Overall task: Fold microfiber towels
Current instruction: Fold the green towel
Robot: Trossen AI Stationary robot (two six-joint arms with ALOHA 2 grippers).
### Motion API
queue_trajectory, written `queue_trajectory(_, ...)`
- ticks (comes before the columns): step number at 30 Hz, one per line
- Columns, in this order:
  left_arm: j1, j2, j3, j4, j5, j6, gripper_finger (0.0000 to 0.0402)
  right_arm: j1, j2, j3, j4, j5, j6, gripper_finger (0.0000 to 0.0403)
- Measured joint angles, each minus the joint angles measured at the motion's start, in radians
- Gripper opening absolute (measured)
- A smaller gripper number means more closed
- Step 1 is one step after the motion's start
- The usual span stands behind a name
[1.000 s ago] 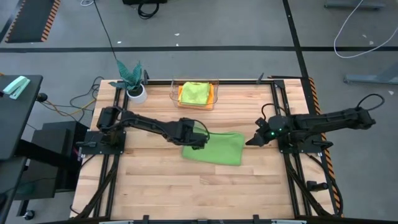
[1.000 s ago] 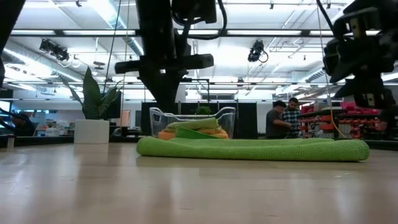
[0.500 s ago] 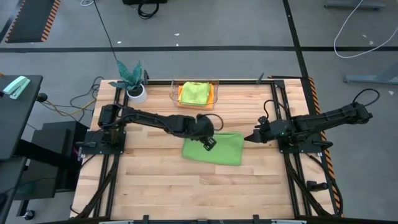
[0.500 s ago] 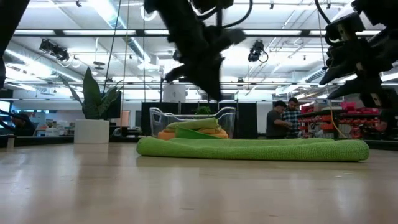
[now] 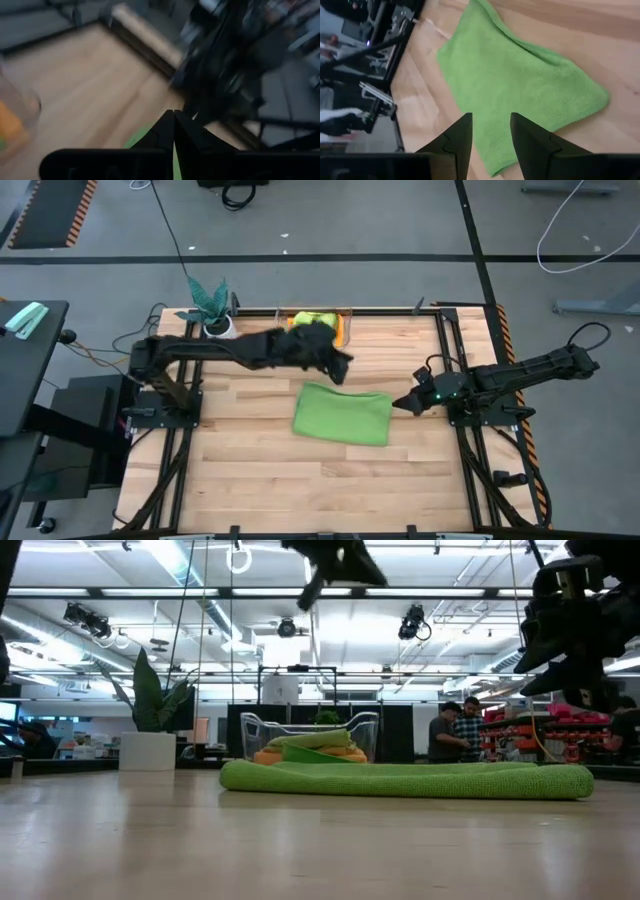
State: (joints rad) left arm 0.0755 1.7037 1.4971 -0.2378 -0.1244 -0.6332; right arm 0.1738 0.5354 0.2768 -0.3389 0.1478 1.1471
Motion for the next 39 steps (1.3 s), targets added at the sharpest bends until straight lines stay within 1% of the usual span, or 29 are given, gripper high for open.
queue_trajectory(5, 0.02, -0.124, 0.0, 0.0, -0.02, 0.016, 0.0027, 0.0, 0.0, 0.0, 0.003, -0.002, -0.07, 0.014)
queue_trajectory(9, 0.011, -0.205, 0.0, 0.008, -0.022, 0.017, 0.0028, 0.0, 0.0, 0.0, 0.005, -0.002, -0.1, 0.014)
queue_trajectory(12, -0.004, -0.237, 0.0, 0.008, -0.021, 0.016, 0.0022, 0.0, 0.0, 0.0, 0.006, -0.003, -0.118, 0.014)
queue_trajectory(18, -0.056, -0.255, 0.0, 0.004, -0.02, -0.013, 0.0013, 0.0, 0.0, 0.001, 0.006, -0.002, -0.126, 0.014)
queue_trajectory(20, -0.067, -0.255, 0.0, -0.013, 0.004, -0.035, 0.0013, 0.0, 0.0, 0.001, 0.006, -0.003, -0.13, 0.014)
queue_trajectory(23, -0.07, -0.272, -0.001, -0.108, 0.091, -0.041, 0.0019, 0.0, 0.0, 0.001, 0.005, -0.003, -0.13, 0.014)
queue_trajectory(26, -0.072, -0.29, 0.0, -0.212, 0.127, -0.046, 0.0026, 0.0, 0.0, 0.001, 0.006, -0.003, -0.13, 0.014)
queue_trajectory(30, -0.076, -0.3, -0.002, -0.303, 0.13, -0.065, 0.0033, 0.0, 0.0, 0.002, 0.005, -0.003, -0.13, 0.014)
queue_trajectory(33, -0.075, -0.325, 0.0, -0.339, 0.131, -0.019, 0.0033, 0.0, 0.001, 0.002, 0.002, -0.003, -0.135, 0.014)
queue_trajectory(35, -0.072, -0.355, -0.001, -0.398, 0.131, 0.004, 0.003, 0.0, 0.0, 0.002, 0.0, -0.003, -0.137, 0.014)
queue_trajectory(37, -0.061, -0.38, 0.0, -0.422, 0.129, 0.0, 0.0027, 0.0, 0.0, 0.002, -0.008, -0.003, -0.137, 0.014)
queue_trajectory(39, -0.045, -0.417, -0.002, -0.523, 0.106, -0.036, 0.0024, 0.0, 0.005, 0.002, -0.009, -0.003, -0.135, 0.014)
